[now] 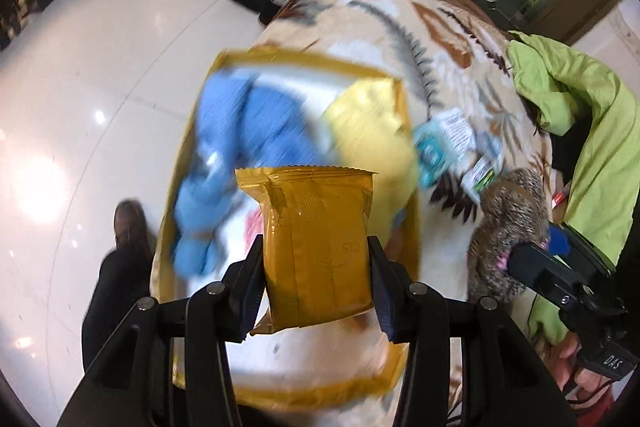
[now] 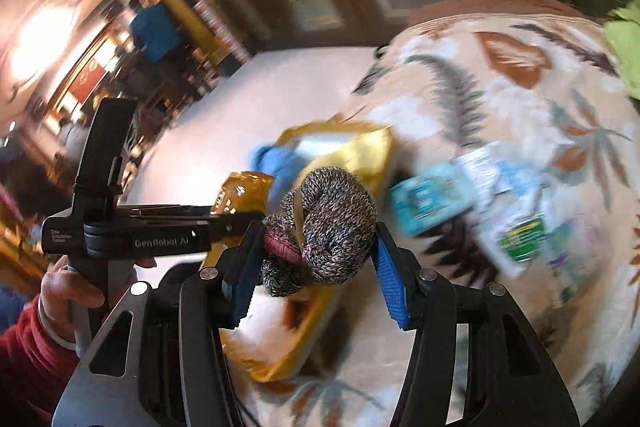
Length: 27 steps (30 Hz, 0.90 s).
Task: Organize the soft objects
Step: 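Carry the yellow packet and knit ball into the box and release both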
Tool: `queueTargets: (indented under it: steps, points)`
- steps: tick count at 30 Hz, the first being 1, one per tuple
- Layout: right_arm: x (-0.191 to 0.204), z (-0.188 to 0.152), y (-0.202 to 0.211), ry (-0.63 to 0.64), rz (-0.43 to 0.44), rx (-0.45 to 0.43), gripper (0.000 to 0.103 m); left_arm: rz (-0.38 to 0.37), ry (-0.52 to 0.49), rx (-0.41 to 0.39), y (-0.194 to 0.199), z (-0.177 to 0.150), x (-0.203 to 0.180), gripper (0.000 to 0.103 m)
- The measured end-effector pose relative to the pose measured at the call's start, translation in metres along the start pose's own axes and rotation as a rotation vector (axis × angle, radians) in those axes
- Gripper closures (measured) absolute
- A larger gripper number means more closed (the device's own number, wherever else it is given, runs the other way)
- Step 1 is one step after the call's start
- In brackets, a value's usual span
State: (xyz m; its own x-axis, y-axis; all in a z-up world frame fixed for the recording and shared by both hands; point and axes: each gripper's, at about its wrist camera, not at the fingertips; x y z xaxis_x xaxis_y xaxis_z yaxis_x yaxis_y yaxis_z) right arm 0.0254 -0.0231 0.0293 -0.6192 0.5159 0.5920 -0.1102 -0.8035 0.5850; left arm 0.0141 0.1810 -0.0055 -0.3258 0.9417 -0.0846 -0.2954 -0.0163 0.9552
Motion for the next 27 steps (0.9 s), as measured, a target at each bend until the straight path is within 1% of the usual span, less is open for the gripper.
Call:
queueTargets:
  steps: [4,7,10,12,14,18,20,22,24,27]
  points:
    - [0.023,-0.014,-0.029,0.056,0.024,0.069,0.05,0.025,0.059,-0.01,-0.006,-0.019,0.025,0.056]
    - [0.032,-0.031,-0.052,0.095,0.02,0.136,0.05,0.044,0.073,-0.033,-0.015,-0.024,0.037,0.056]
    - [0.032,-0.044,-0.072,0.122,-0.025,0.192,0.05,0.08,0.085,-0.055,-0.026,-0.025,0.042,0.056]
    - [0.026,-0.05,-0.082,0.118,-0.051,0.209,0.05,0.082,0.085,-0.047,-0.035,-0.027,0.041,0.056]
    - [0.025,-0.053,-0.087,0.129,-0.066,0.207,0.05,0.107,0.073,-0.052,-0.043,-0.028,0.038,0.056]
    - [0.035,-0.056,-0.096,0.227,-0.117,0.216,0.047,0.138,0.06,-0.08,-0.047,-0.032,0.036,0.055]
    - [0.042,-0.059,-0.098,0.276,-0.142,0.227,0.045,0.142,0.055,-0.104,-0.046,-0.033,0.035,0.05]
    - [0.044,-0.059,-0.097,0.288,-0.147,0.23,0.045,0.15,0.056,-0.117,-0.044,-0.033,0.034,0.029]
    - [0.044,-0.056,-0.093,0.281,-0.138,0.226,0.044,0.166,0.059,-0.138,-0.039,-0.034,0.035,0.028]
    - [0.047,-0.053,-0.079,0.269,-0.117,0.183,0.044,0.18,0.055,-0.162,-0.03,-0.034,0.035,0.028]
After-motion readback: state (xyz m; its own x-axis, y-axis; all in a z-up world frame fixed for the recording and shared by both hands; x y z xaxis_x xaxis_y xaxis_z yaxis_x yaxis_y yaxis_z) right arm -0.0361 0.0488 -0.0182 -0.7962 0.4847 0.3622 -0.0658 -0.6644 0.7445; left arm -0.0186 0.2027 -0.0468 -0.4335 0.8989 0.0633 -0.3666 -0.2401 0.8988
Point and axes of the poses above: each gripper's, at about its wrist camera, not at the fingertips, and y roughly against the way its jaws point, x to its left, z to its top, and after that the axes turned 9 degrees about z, right-handed
